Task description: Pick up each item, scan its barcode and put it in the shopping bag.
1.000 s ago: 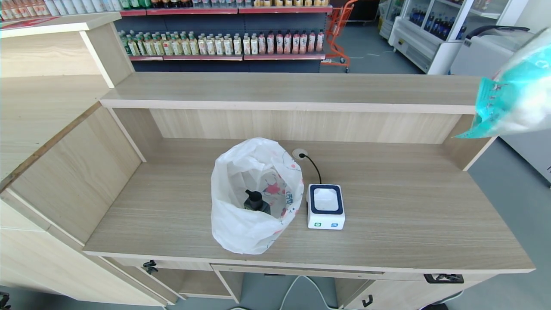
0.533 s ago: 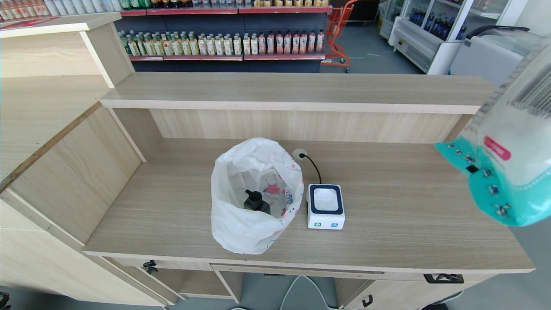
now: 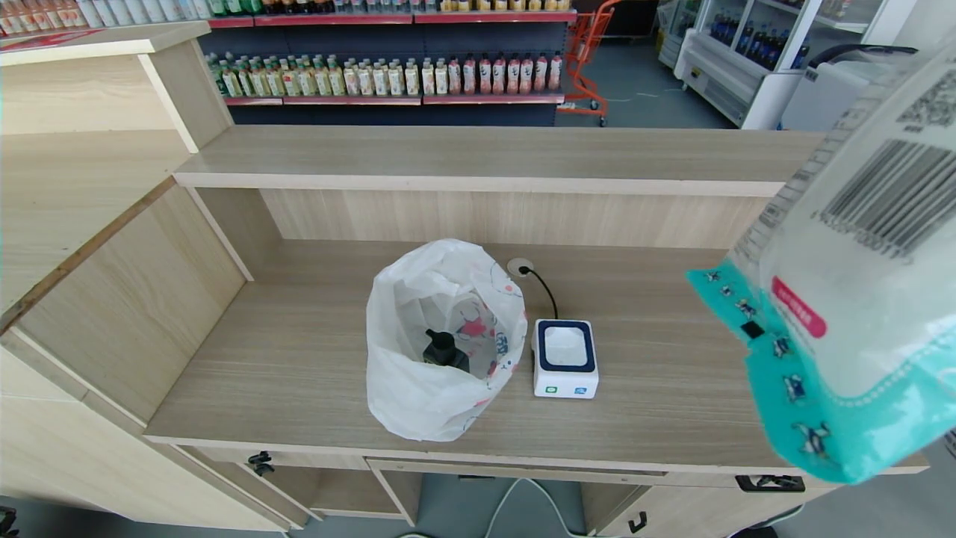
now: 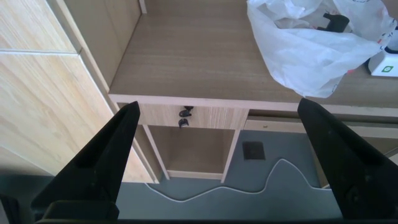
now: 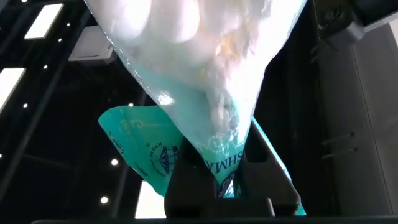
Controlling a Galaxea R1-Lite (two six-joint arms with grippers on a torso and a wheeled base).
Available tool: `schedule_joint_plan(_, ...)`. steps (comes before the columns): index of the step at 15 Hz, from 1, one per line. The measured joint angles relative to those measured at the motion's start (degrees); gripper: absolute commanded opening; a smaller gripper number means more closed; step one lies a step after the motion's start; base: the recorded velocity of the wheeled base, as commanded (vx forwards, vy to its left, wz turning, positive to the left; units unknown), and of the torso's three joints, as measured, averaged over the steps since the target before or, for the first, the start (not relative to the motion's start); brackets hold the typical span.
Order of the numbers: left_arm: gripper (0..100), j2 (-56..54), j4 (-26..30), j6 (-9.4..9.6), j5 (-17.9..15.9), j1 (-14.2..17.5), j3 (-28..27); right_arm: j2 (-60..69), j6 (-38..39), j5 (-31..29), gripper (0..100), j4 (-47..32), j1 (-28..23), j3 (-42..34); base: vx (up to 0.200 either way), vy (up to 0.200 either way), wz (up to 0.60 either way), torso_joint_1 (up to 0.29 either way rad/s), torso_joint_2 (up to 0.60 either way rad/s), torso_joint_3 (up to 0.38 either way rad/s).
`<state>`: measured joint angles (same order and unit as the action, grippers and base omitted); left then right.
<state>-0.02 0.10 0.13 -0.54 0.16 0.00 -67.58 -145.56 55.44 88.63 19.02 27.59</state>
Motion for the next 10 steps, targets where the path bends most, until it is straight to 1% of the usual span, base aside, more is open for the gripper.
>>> schedule_joint_plan(3,100,0.0,0.0,0.0,0.02,0.0,0.0,-0.44,-2.28,0.17,0,-0.09,0.33,-1.16,0.0,0.0,0.0,0.0,0.0,0.0)
schedule_joint_plan(5,100,0.0,0.0,0.02,0.0,0.0,0.0,-0.44,-2.44,0.44,0,-0.09,0.88,-1.62,0.0,0.0,0.0,0.0,0.0,0.0)
schedule_joint_plan(10,100,0.0,-0.02,0.0,0.02,0.0,0.0,3.28,-2.52,0.63,0,-0.09,4.29,-4.22,0.0,0.0,0.0,0.0,0.0,0.0)
